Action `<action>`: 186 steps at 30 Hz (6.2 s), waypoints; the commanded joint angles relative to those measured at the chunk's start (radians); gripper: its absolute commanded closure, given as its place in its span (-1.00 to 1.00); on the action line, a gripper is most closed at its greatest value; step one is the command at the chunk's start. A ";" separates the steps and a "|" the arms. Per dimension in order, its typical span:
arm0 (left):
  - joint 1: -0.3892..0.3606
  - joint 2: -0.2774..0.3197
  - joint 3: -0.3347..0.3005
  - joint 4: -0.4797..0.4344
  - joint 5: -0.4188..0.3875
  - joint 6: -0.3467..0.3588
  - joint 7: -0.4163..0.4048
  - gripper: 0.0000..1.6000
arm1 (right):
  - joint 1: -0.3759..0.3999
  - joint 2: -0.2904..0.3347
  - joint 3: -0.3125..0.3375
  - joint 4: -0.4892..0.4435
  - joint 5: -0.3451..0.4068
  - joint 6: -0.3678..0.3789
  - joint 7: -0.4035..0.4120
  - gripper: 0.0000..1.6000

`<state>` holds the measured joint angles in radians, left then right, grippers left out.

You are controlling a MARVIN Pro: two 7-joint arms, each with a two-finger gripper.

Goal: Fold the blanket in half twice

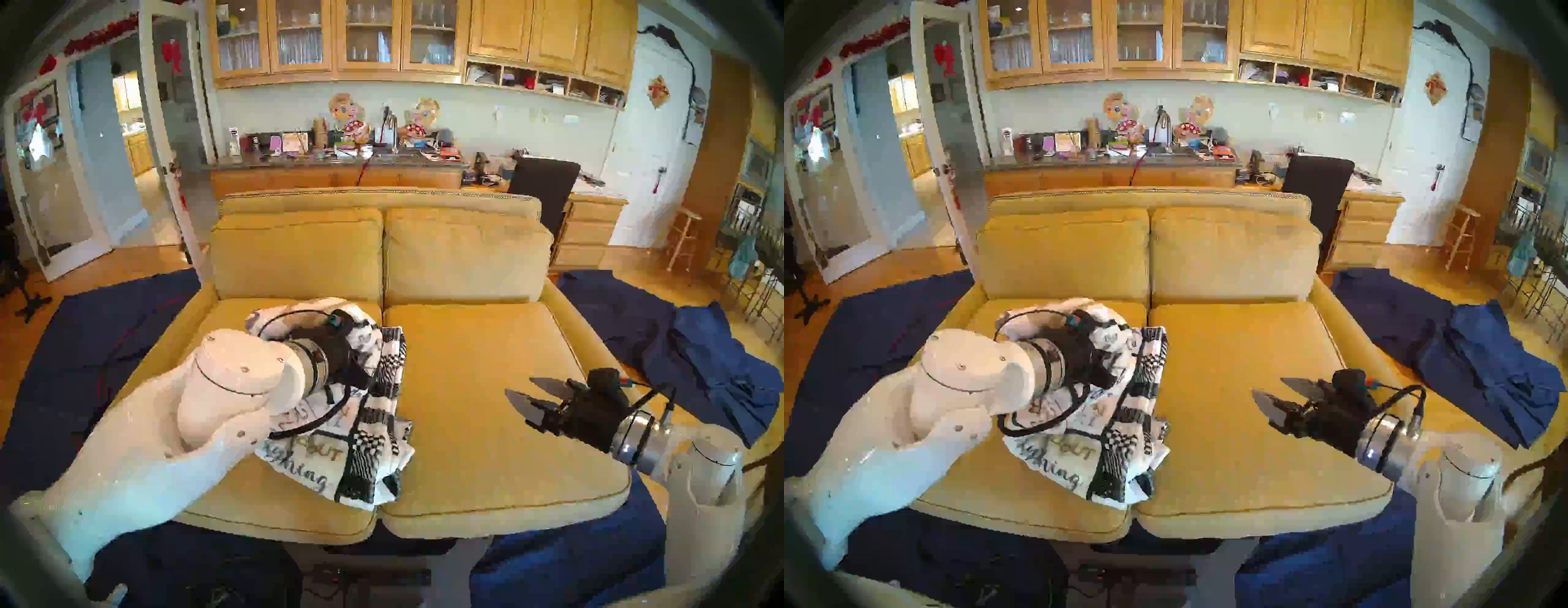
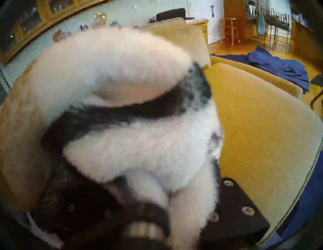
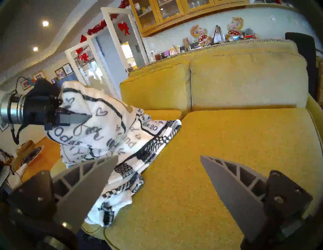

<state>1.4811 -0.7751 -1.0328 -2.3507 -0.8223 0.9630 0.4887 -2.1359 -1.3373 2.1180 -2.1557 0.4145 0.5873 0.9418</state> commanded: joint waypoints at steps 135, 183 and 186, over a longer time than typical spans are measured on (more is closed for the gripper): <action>0.319 0.354 -0.705 -0.093 -1.186 -0.003 0.294 -1.00 | 0.016 -0.005 0.006 -0.024 0.003 -0.004 0.008 -1.00; 0.690 0.302 -0.819 -0.093 -0.824 -0.036 0.134 -1.00 | 0.016 -0.006 0.007 -0.024 0.002 -0.004 0.009 -1.00; 0.652 0.322 -0.776 -0.093 -0.800 -0.072 0.091 -1.00 | 0.016 -0.006 0.006 -0.024 0.002 -0.004 0.009 -1.00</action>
<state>2.2419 -0.5051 -1.8625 -2.4358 -1.6787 0.9506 0.6678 -2.1333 -1.3444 2.1207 -2.1576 0.4094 0.5874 0.9488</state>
